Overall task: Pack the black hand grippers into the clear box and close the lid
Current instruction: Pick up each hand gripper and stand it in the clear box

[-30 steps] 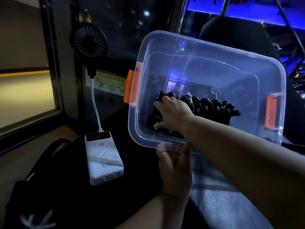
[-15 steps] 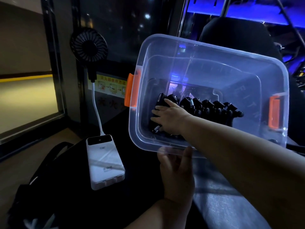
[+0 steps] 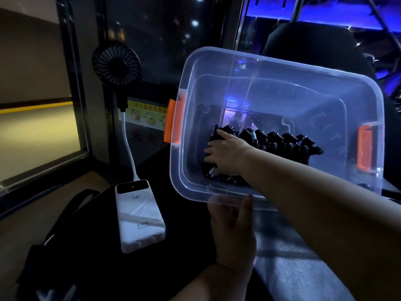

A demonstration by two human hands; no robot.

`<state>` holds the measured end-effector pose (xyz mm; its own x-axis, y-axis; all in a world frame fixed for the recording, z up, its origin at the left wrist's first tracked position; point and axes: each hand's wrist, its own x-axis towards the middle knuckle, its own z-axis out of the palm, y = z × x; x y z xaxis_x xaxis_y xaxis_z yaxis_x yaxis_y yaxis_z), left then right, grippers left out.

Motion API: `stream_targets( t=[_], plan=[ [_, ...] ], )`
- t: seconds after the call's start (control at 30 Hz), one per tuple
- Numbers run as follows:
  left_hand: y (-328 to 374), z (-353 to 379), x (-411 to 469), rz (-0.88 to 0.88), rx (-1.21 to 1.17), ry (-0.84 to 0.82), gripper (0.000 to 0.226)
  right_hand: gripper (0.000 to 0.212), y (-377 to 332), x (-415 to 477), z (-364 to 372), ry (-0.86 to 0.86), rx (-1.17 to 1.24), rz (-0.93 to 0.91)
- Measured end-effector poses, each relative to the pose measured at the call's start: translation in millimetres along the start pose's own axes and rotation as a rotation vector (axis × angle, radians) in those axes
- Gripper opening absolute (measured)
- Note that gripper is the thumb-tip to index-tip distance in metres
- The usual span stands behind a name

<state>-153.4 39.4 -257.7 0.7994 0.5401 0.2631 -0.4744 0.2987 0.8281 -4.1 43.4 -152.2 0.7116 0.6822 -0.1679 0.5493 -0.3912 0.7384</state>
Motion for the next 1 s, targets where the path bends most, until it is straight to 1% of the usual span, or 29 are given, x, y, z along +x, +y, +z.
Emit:
stream_targets(
  t=[0.1,0.23,0.37,0.47,0.57,0.6,0.67,0.77,0.87,1.0],
  plan=[
    [-1.5,-1.0,-0.2,-0.019,-0.006,0.004,0.028,0.055,1.1,-2.4,1.7,0.010,-0.011,-0.010],
    [3.1,2.7,-2.0,-0.062,-0.105,-0.016,0.034,0.057,-1.9,-6.7,3.1,0.061,-0.016,0.004],
    [1.4,2.3,-1.5,-0.009,-0.040,-0.020,0.027,0.062,-0.7,-13.8,6.0,0.136,-0.016,0.015],
    [0.3,2.3,-0.9,0.001,-0.010,0.006,0.030,0.065,2.9,-21.3,1.3,0.216,0.153,0.077],
    [0.6,1.4,1.2,0.012,0.029,0.006,0.035,0.057,1.1,-37.3,-0.3,0.362,0.380,0.134],
    [0.5,1.2,2.1,0.011,0.040,-0.001,0.040,0.054,-1.2,-45.7,2.2,0.421,0.425,0.153],
    [-0.4,0.5,4.6,0.013,0.094,0.004,0.045,0.051,-5.9,-64.9,10.5,0.480,0.487,0.202],
    [2.1,3.1,5.0,0.057,0.144,0.058,0.033,0.047,-8.8,-94.8,28.9,0.561,0.619,0.322],
    [6.1,7.1,3.4,0.073,0.067,0.031,0.030,0.053,-5.9,-129.0,48.3,0.688,0.729,0.452],
    [12.8,10.1,0.3,0.082,0.044,-0.007,0.028,0.051,-15.2,-175.1,76.6,0.667,0.735,0.512]
  ],
)
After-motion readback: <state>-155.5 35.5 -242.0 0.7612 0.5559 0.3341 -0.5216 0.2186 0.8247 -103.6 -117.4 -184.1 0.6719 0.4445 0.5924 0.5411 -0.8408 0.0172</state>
